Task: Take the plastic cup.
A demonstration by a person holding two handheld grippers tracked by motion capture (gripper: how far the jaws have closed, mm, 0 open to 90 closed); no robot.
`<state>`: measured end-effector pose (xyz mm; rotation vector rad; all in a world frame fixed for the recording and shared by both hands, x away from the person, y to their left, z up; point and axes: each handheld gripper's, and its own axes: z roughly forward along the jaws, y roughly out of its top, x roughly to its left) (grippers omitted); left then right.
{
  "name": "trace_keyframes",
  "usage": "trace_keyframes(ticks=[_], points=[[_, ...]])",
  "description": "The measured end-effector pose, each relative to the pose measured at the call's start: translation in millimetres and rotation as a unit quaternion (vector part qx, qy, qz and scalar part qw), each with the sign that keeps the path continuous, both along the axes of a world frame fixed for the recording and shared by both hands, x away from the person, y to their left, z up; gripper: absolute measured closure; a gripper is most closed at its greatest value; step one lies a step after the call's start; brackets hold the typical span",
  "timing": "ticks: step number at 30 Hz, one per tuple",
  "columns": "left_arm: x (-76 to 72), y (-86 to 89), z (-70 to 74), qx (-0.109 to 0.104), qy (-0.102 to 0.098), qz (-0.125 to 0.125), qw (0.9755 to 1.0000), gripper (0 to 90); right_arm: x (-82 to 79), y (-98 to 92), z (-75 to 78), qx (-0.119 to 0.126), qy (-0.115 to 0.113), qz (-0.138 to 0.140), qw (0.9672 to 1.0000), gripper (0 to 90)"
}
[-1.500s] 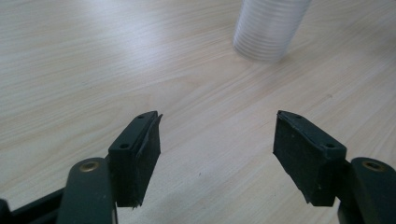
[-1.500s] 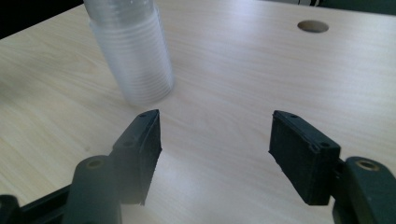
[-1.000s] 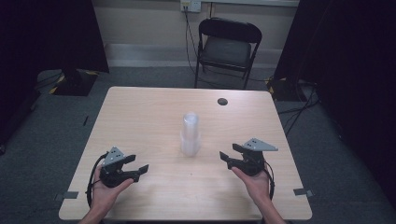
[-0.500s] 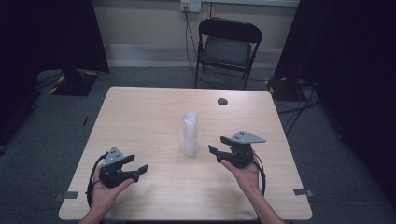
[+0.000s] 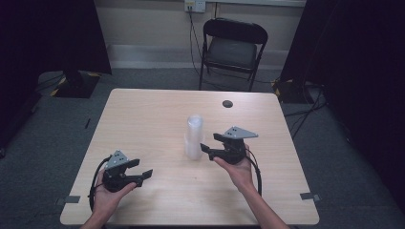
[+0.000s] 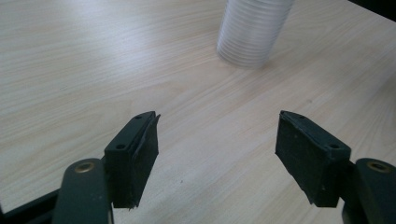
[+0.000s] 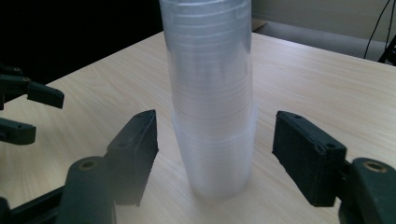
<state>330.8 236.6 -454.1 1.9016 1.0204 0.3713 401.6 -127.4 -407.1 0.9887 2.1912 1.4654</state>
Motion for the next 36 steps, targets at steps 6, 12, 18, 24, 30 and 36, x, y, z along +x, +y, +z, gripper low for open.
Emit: trace_keyframes(ticks=[6, 12, 18, 24, 30, 36], points=[[0.5, 0.7, -0.7, 0.001, 0.0, 0.005, 1.0, 27.0, 13.4, 12.0, 3.2, 0.015, -0.006, 0.004, 0.9999, 24.8], [0.6, 2.2, -0.8, 0.002, -0.002, 0.008, 1.0, 26.8, 25.2, 24.2, 0.7, 0.01, -0.007, 0.008, 0.9999, 20.6], [0.9, 2.0, -1.6, 0.005, 0.002, 0.008, 0.9999, 26.3, 37.3, 32.1, 0.3, 0.009, -0.001, 0.001, 1.0, 15.7], [2.6, 1.8, -2.6, 0.006, 0.006, 0.004, 1.0, 25.5, 43.7, 38.9, -2.7, 0.005, -0.002, 0.004, 1.0, 17.7], [3.0, 2.0, -3.1, 0.007, 0.012, 0.004, 0.9999, 25.3, 47.3, 44.5, -5.4, 0.002, -0.006, 0.009, 0.9999, 19.1], [3.1, 3.1, -3.1, 0.004, 0.013, 0.007, 0.9999, 25.0, 51.4, 50.8, -11.4, 0.0, -0.004, 0.014, 0.9999, 22.2]])
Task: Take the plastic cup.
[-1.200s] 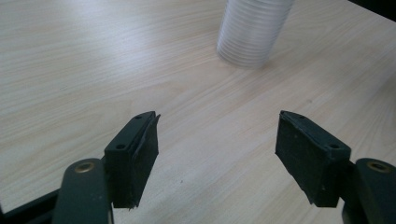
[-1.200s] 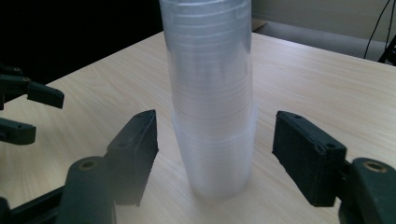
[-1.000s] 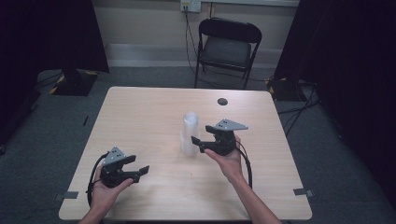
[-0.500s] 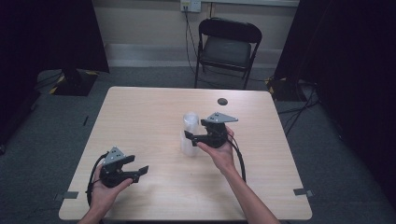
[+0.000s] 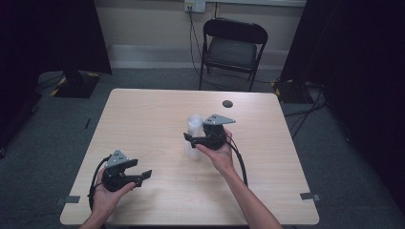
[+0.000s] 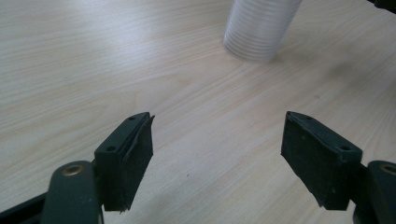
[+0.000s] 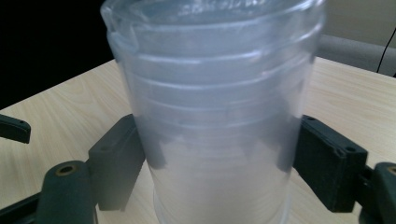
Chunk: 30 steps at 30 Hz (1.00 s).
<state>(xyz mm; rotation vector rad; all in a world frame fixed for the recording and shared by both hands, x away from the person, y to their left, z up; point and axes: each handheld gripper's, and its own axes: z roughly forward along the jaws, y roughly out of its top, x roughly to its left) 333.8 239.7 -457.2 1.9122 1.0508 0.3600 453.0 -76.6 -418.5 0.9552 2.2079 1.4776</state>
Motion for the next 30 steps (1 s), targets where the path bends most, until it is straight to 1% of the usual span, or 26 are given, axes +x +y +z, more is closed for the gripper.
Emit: trace_keyframes(ticks=[5, 11, 14, 17, 22, 23, 26, 30], points=[[-0.2, 0.2, 0.1, 0.0, -0.001, 0.002, 1.0, 24.9, 3.0, 4.4, -2.8, -0.004, 0.001, 0.001, 1.0, 23.1], [-0.1, 1.2, 0.0, 0.001, -0.002, 0.004, 1.0, 24.9, 6.1, 5.4, -5.2, -0.001, 0.007, 0.0, 1.0, 29.0], [0.1, 1.7, 0.0, 0.002, -0.003, 0.003, 1.0, 24.9, 6.4, 4.8, -4.7, -0.001, 0.009, -0.001, 1.0, 29.7], [0.2, 1.1, -0.2, 0.005, -0.001, 0.007, 1.0, 25.2, 5.6, 5.0, -3.2, -0.006, 0.005, 0.0, 1.0, 29.9], [0.4, 1.3, -0.3, 0.006, -0.001, 0.007, 1.0, 25.2, 5.3, 4.5, -2.1, -0.005, 0.001, -0.001, 1.0, 30.0], [0.3, 1.1, -0.4, 0.004, 0.001, 0.008, 1.0, 25.2, 5.2, 4.4, -1.6, -0.004, 0.002, -0.001, 1.0, 30.0], [0.3, 0.9, -0.6, 0.009, 0.0, 0.009, 0.9999, 25.3, 4.9, 3.9, 0.4, -0.001, 0.001, -0.002, 1.0, 30.1], [0.2, 0.3, -0.8, 0.009, 0.0, 0.009, 0.9999, 25.7, 5.0, 3.9, 2.9, -0.004, -0.003, -0.002, 1.0, 30.3]])
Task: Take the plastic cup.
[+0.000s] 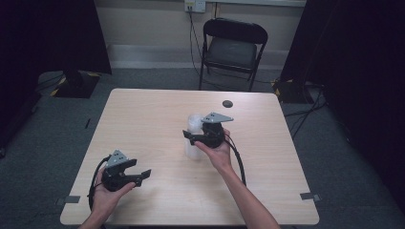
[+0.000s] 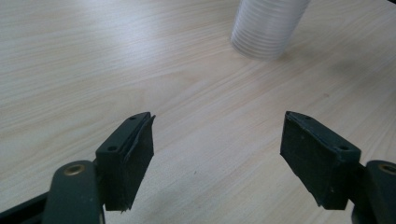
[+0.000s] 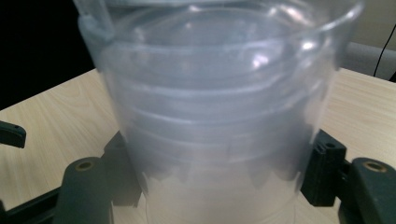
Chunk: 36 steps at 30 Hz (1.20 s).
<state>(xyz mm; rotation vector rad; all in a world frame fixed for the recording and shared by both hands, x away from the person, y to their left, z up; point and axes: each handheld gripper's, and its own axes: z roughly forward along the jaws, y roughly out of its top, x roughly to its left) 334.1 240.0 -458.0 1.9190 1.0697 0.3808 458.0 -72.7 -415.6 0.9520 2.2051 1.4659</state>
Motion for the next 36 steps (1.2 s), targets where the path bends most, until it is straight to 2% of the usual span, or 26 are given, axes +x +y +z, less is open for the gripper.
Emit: trace_keyframes(ticks=[6, 7, 18, 36], points=[[0.1, -0.2, 0.0, 0.0, 0.0, 0.008, 1.0, 27.8, 0.3, 0.4, 4.4, 0.006, -0.001, 0.0, 1.0, 30.9], [0.0, -0.7, -0.2, 0.007, -0.001, 0.01, 0.9999, 28.2, 0.5, 0.1, 5.8, 0.009, 0.0, 0.0, 1.0, 31.0], [-0.3, -2.1, -0.2, 0.012, -0.001, 0.003, 0.9999, 28.2, -0.1, -1.0, 14.7, 0.014, -0.011, 0.0, 0.9998, 31.4], [0.2, -2.1, -0.8, 0.009, 0.003, 0.002, 1.0, 27.3, 0.6, -0.1, 29.4, 0.024, -0.02, -0.002, 0.9995, 32.0]])
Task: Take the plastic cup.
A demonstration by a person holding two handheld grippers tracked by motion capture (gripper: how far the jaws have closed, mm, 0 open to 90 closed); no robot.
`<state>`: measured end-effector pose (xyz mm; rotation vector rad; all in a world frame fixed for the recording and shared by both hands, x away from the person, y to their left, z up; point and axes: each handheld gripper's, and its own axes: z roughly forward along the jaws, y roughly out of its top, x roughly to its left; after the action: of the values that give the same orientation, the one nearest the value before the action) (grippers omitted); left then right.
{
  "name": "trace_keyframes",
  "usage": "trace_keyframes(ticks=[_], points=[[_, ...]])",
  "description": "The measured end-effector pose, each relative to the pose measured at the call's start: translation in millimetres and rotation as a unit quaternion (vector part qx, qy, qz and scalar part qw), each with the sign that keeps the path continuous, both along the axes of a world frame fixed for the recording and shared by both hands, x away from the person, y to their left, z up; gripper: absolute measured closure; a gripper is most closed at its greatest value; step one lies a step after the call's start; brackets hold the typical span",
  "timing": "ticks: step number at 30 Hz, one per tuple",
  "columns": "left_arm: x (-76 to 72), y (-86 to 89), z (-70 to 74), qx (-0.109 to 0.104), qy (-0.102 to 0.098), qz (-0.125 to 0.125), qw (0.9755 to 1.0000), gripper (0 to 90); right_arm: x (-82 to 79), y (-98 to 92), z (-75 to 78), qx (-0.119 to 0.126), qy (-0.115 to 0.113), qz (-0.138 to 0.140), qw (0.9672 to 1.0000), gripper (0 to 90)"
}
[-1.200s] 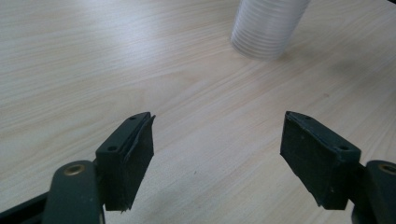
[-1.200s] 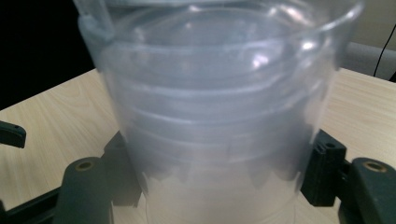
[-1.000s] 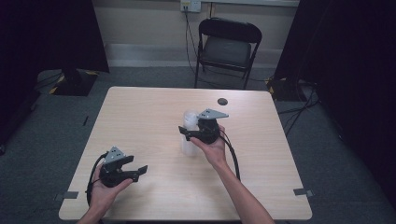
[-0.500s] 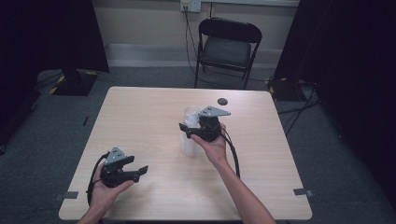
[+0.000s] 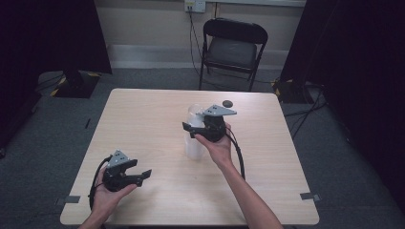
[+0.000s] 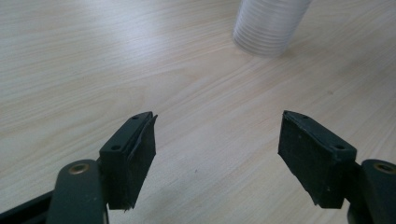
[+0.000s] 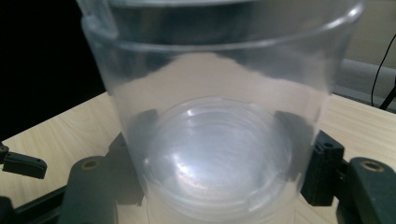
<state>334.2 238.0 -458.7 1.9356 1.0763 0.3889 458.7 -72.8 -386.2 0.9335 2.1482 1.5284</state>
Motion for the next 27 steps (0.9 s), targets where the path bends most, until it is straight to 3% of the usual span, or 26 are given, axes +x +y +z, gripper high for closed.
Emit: trace_keyframes(ticks=[27], points=[[0.4, -0.7, -0.5, 0.001, -0.001, -0.004, 1.0, 26.9, -2.8, -6.8, 15.5, 0.032, -0.006, -0.005, 0.9995, 34.9]])
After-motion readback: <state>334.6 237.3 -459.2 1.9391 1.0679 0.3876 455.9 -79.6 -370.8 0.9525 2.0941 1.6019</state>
